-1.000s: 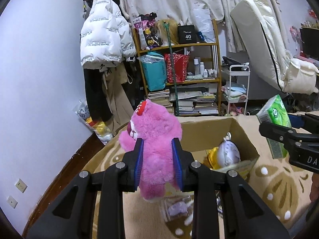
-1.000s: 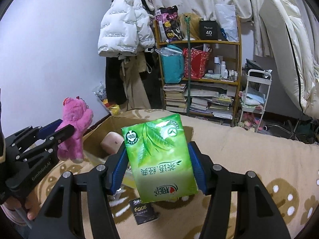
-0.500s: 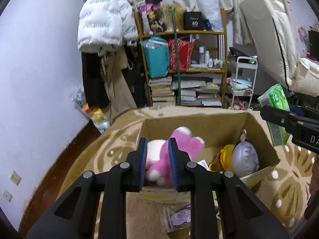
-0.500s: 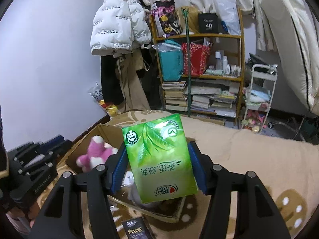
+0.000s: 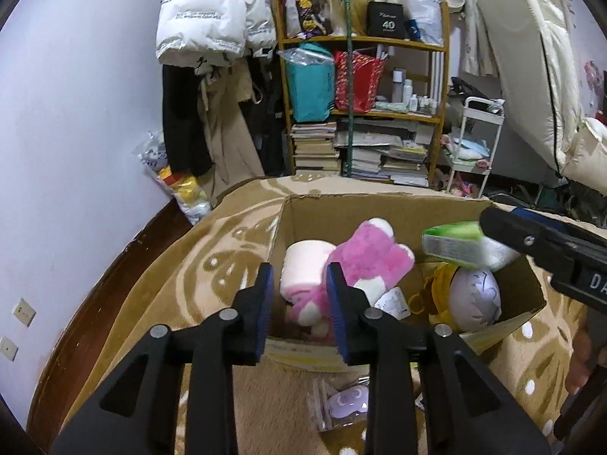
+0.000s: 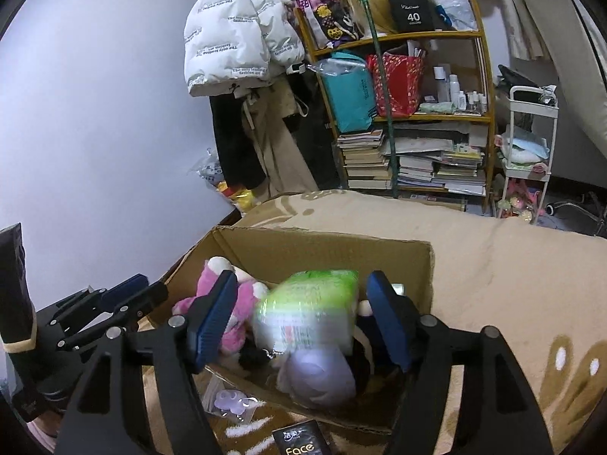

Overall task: Organize soft objects
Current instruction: 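Carry pink bear over box with left while right carries green tissue pack, then open both tools to drop bear and tissue pack into the box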

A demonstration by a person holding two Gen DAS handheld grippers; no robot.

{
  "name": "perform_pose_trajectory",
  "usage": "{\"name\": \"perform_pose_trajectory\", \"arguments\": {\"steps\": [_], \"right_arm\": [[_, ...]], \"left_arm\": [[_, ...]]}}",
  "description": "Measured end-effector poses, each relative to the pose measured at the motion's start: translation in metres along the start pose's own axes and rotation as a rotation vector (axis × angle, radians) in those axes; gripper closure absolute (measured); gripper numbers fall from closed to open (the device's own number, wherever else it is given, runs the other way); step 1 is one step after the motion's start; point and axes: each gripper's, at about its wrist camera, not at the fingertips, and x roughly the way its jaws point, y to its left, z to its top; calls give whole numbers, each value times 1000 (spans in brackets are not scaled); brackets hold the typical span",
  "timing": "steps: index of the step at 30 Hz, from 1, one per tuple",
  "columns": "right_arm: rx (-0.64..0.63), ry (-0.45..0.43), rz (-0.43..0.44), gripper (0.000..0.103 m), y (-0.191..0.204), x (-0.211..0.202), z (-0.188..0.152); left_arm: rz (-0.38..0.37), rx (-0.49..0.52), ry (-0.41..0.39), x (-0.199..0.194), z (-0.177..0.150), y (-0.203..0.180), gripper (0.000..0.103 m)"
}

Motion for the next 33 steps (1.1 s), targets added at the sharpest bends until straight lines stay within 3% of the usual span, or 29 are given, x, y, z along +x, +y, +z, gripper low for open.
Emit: {"name": "perform_pose_trajectory", "arguments": {"steps": [4, 6, 10, 12, 15, 17, 19, 33], "right_arm": [[4, 0, -6, 18, 0, -4, 0], [-4, -2, -16, 18, 3, -9, -1], [-31, -1, -36, 13, 8, -19, -5], [-40, -5, -49, 12, 11, -25, -6], [-55, -2, -75, 12, 14, -33, -9], [-61, -1, -85, 9, 16, -38, -13], [-66, -8, -97, 0, 19, -44, -16], [-98, -50, -139, 0, 31, -90, -34]], "left_arm": [[2, -16, 6, -3, -2, 5, 61], [13, -16, -7, -7, -3, 6, 50], [18, -18, -15, -16, -3, 9, 38], [13, -17, -10, -20, -3, 10, 25], [29, -10, -22, -28, -5, 12, 17], [30, -12, -27, -34, -6, 13, 15], [28, -9, -38, -41, -8, 13, 13], [-13, -21, -15, -74, -28, 17, 7]]}}
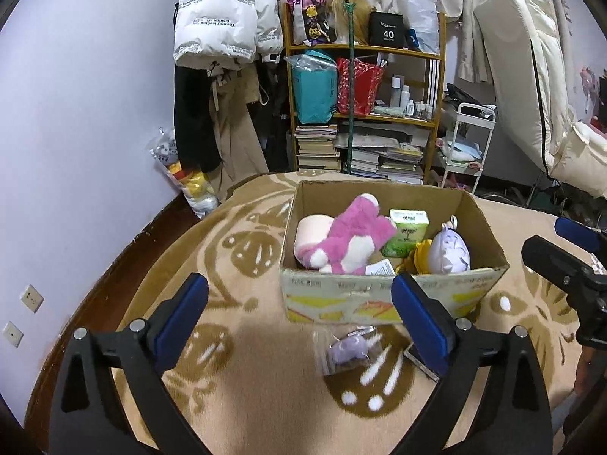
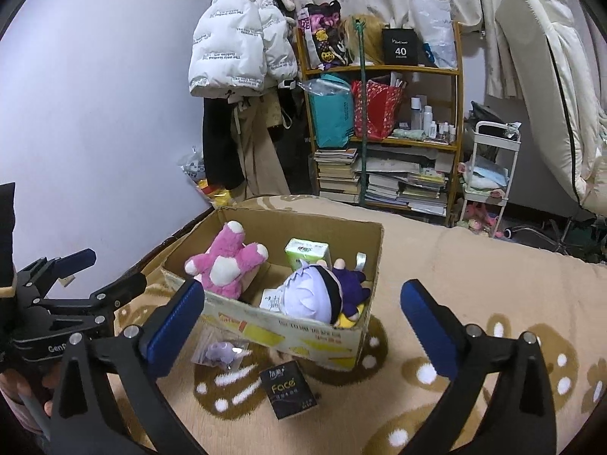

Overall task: Organize soft objects
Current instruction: 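Open both tools to drop bear and tissue pack into the box, then lower both tools toward the bagged lilac plush and black Face tissue pack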

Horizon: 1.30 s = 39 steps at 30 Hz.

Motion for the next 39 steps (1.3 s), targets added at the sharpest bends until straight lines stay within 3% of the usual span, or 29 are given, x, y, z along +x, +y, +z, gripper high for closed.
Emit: {"name": "perform_pose_trajectory", "arguments": {"steps": [17, 39], "right_arm": [[-7, 19, -24, 0, 0, -22, -22], [-75, 149, -88, 0, 6, 36, -45]], "left_arm": [[3, -3, 86, -10, -20, 8, 6], [-33, -35, 244, 66, -25, 5, 6]]}}
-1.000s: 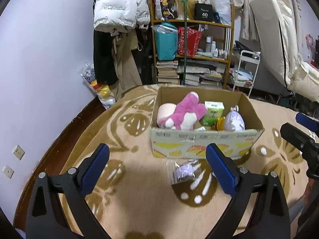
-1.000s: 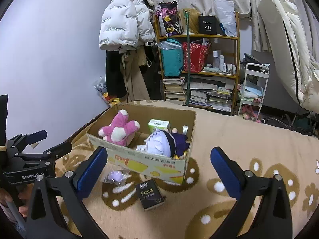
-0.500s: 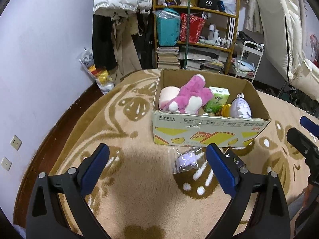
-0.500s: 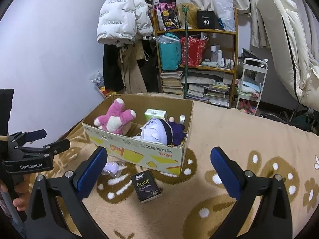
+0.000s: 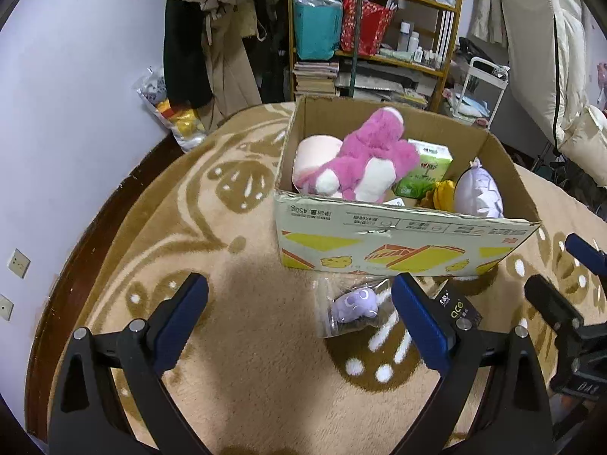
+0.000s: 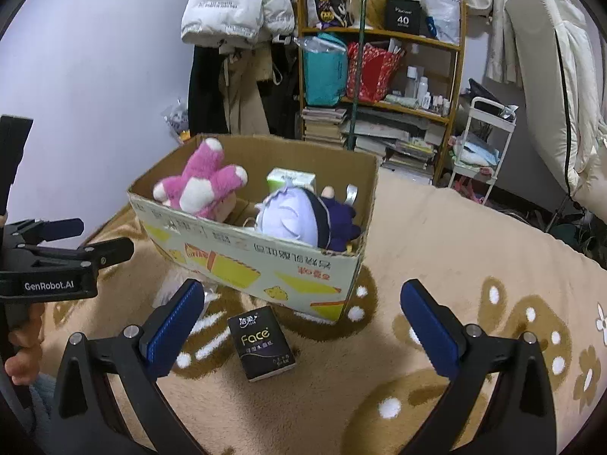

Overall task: Organize soft objects
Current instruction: 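Lower both tools toward the bagged lilac plush and black Face tissue pack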

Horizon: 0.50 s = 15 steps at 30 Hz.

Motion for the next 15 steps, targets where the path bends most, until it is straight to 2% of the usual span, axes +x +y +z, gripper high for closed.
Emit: {"name": "perform_pose_trajectory", "arguments": {"steps": [8, 15], "right_arm": [[16, 73, 18, 0, -1, 25, -7], [71, 172, 46, 0, -1, 48, -17]], "left_arm": [[-34, 17, 69, 32, 0, -9, 6], [-48, 47, 140, 62, -7, -21, 6]]}}
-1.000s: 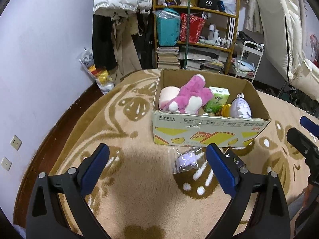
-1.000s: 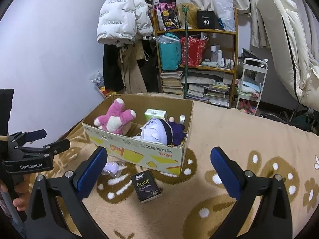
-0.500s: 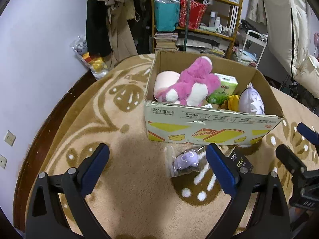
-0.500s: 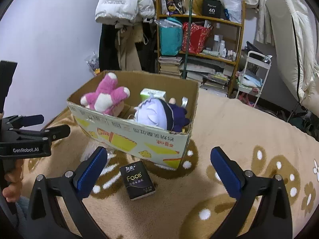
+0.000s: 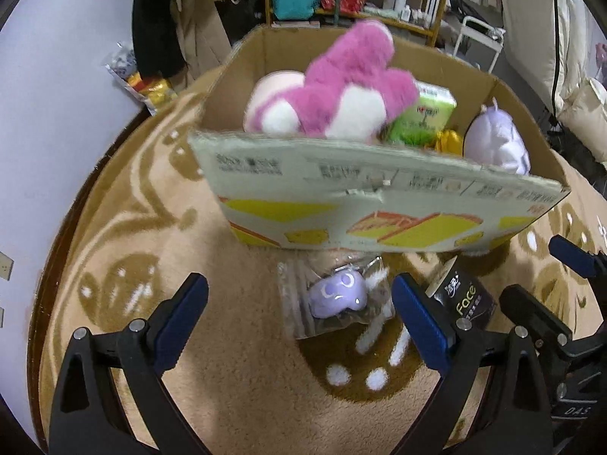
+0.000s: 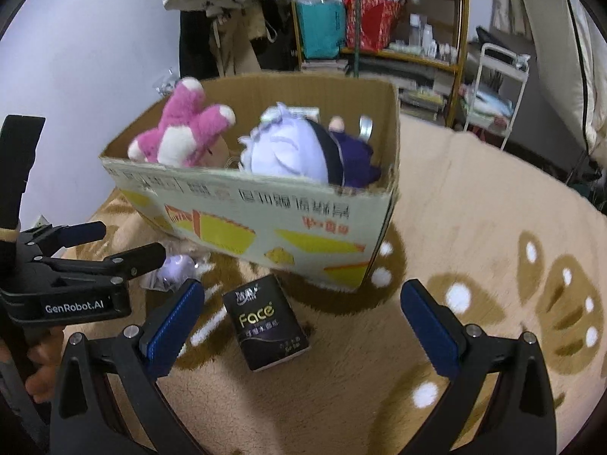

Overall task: Organize soft objects
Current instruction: 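Lower both tools toward the bagged lilac plush and black Face tissue pack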

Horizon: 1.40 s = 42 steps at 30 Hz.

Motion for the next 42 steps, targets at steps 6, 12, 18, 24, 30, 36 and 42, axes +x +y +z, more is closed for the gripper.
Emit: {"name": "perform_pose_trajectory", "arguments": {"steps": [6, 12, 18, 24, 30, 36, 42], "right_arm": [[-8, 81, 7, 0, 3, 16, -11], [-51, 141, 24, 0, 14, 34, -20], [-85, 175, 21, 0, 23, 46, -26], [-80, 184, 19, 0, 26, 52, -26], [-91, 185, 17, 0, 25, 59, -24], [-101, 173, 26, 0, 34, 65, -27], [-124, 167, 14, 2, 43, 69, -35]], "left_arm": [[-19, -5, 37, 16, 1, -1, 6], [-29, 9, 71, 31, 2, -5, 6], [-44, 14, 96, 43, 4, -6, 6], [-53, 19, 110, 54, 8, -9, 6], [-39, 55, 111, 63, 10, -15, 6], [-31, 60, 119, 72, 9, -22, 7], [-18, 65, 121, 81, 4, -22, 12]]}}
